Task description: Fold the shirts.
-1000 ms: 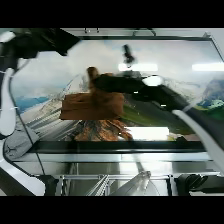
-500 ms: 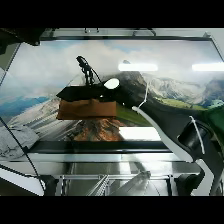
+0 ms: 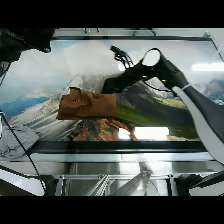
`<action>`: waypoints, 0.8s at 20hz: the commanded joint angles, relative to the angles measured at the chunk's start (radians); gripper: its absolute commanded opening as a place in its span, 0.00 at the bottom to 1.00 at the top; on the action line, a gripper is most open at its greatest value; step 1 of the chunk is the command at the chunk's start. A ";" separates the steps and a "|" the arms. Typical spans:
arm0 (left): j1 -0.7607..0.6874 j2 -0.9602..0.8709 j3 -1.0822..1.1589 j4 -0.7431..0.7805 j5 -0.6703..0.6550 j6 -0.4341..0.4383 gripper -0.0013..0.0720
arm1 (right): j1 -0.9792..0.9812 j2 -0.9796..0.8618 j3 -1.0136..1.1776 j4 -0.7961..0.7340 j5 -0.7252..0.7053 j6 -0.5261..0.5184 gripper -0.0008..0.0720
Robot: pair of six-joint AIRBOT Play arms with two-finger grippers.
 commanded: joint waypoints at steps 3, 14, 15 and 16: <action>0.003 0.036 -0.007 -0.053 -0.011 0.010 0.02 | -0.103 -0.023 -0.154 -0.089 -0.108 0.156 0.89; 0.014 0.035 -0.006 0.070 0.008 0.095 0.02 | -0.035 -0.300 -0.154 0.333 -0.224 -0.010 0.68; 0.024 0.035 -0.006 0.190 0.045 0.097 0.02 | -0.029 -0.306 -0.154 0.380 -0.227 -0.035 0.68; 0.038 0.036 -0.006 0.366 0.098 0.093 0.02 | -0.023 -0.307 -0.154 0.406 -0.228 -0.046 0.67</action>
